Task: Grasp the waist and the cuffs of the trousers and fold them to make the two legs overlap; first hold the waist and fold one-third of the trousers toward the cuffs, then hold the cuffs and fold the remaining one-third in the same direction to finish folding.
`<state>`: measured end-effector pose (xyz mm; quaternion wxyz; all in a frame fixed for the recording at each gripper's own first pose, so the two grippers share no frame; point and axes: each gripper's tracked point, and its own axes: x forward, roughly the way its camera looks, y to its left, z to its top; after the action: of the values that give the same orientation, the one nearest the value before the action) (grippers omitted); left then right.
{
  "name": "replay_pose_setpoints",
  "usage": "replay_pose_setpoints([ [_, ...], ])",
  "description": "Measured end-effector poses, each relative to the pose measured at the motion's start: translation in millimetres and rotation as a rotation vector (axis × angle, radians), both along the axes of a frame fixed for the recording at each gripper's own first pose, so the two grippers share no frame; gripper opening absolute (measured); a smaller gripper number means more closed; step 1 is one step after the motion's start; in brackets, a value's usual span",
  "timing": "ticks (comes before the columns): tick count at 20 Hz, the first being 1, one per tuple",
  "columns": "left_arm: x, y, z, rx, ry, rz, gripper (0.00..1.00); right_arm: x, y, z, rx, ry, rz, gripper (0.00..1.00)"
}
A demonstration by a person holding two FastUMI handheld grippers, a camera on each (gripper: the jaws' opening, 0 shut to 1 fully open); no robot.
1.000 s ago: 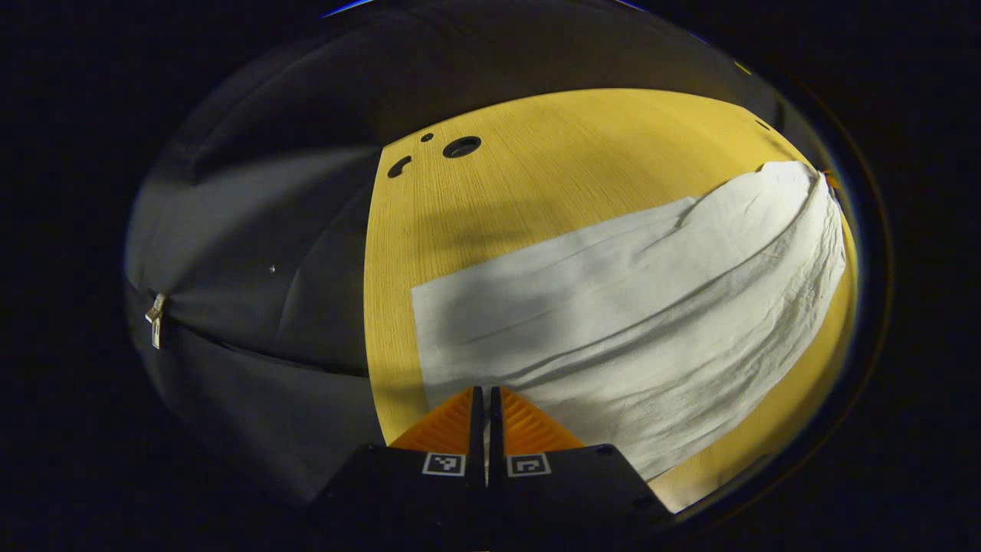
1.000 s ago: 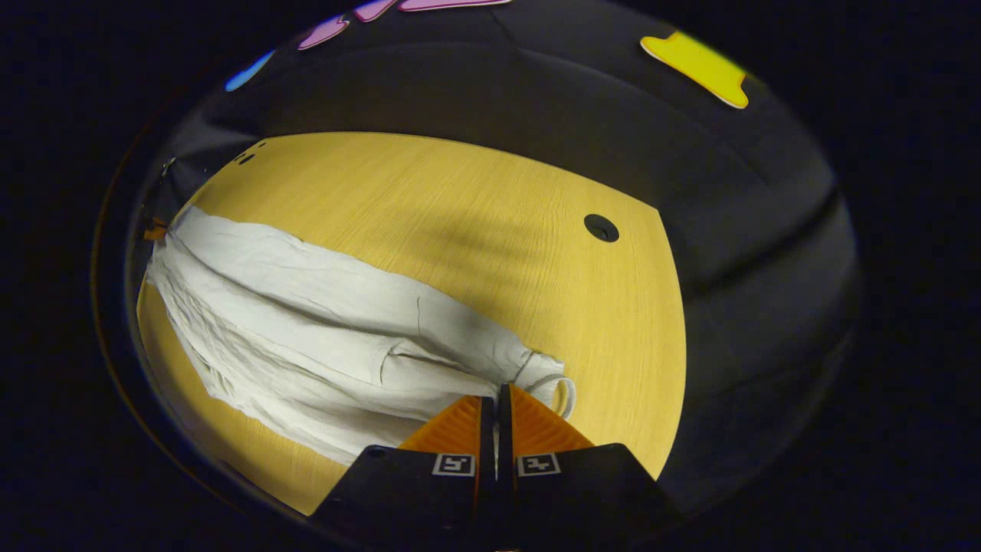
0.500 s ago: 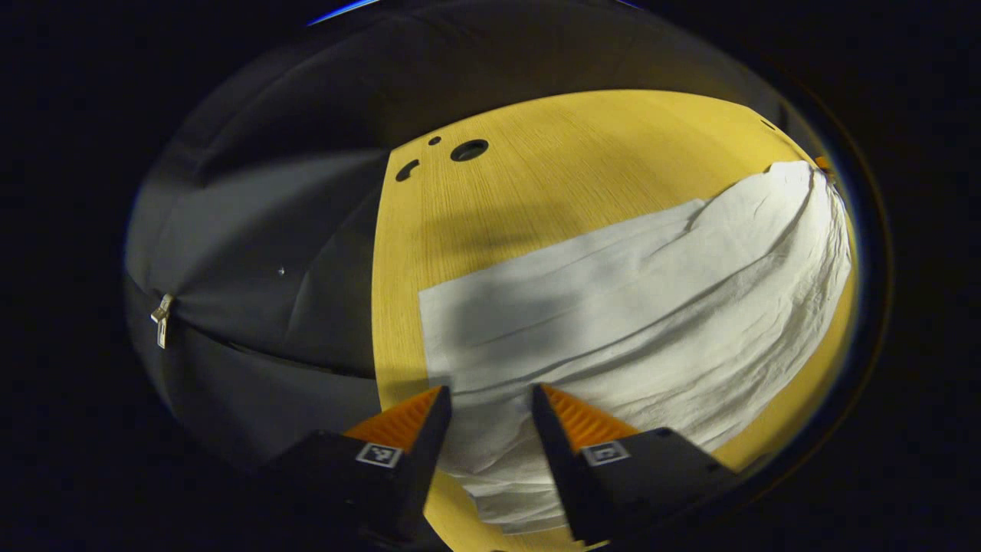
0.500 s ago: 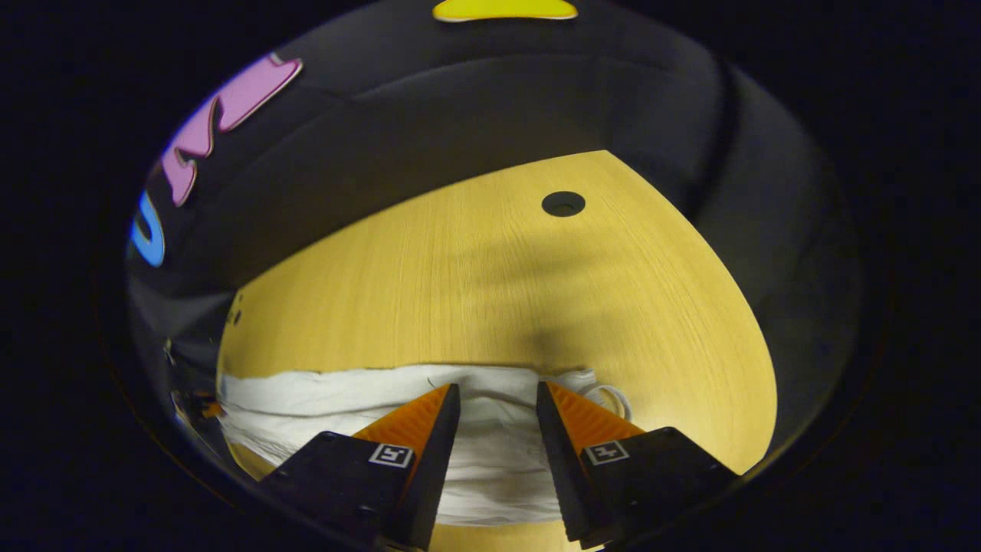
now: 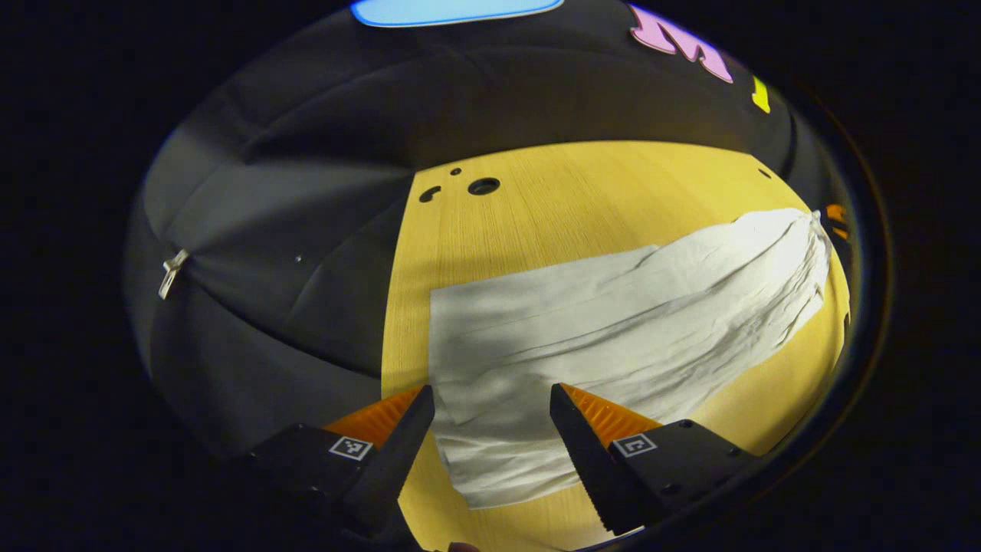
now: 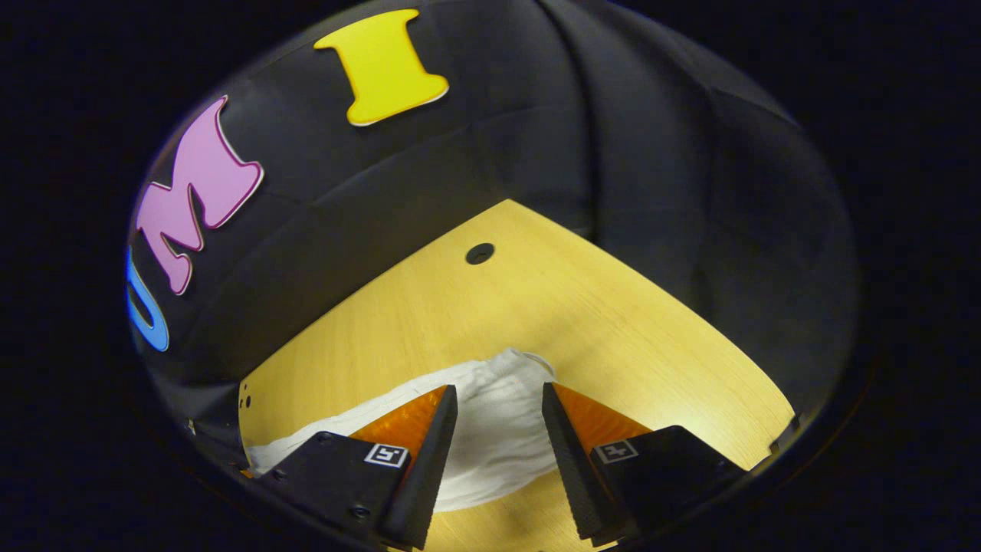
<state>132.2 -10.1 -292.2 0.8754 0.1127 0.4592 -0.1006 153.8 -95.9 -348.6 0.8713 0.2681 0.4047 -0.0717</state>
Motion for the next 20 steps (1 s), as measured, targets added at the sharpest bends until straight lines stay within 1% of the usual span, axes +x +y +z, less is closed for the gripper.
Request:
replay_pose_setpoints([
  [2,-12.6,-1.7,9.0,-0.039,-0.024,0.043,0.98,-24.4,-9.2,-6.8,0.021,0.031,-0.071,0.72],
  [5,-27.3,-9.2,16.7,-0.112,-0.056,0.112,0.98,-53.1,-4.3,-28.0,0.117,0.105,-0.178,0.72],
  [7,-36.4,-17.1,19.0,-0.179,-0.061,0.16,0.98,-60.5,1.9,-41.6,0.172,0.128,-0.232,0.73],
  [9,-47.0,-26.5,21.7,-0.252,-0.062,0.206,0.98,-61.3,9.0,-50.7,0.217,0.135,-0.262,0.73],
  [13,-62.8,-35.8,23.4,-0.367,-0.052,0.312,0.99,-50.9,10.3,-60.7,0.2,0.131,-0.29,0.74],
  [14,-64.1,-37.1,22.9,-0.396,-0.047,0.334,0.92,-48.6,12.2,-64.7,0.203,0.14,-0.297,0.74],
  [15,-68.3,-40.0,21.3,-0.423,-0.04,0.357,0.92,-47.7,13.4,-68.8,0.205,0.152,-0.3,0.74],
  [16,-72.4,-42.2,20.6,-0.445,-0.031,0.379,0.96,-46.1,16.3,-71.1,0.209,0.163,-0.299,0.74],
  [18,-83.2,-44.6,18.0,-0.483,-0.011,0.424,0.96,-38.8,16.3,-72.2,0.204,0.155,-0.324,0.74],
  [20,-91.2,-46.4,10.9,-0.515,0.014,0.468,0.96,-35.7,19.2,-71.7,0.232,0.163,-0.353,0.74],
])
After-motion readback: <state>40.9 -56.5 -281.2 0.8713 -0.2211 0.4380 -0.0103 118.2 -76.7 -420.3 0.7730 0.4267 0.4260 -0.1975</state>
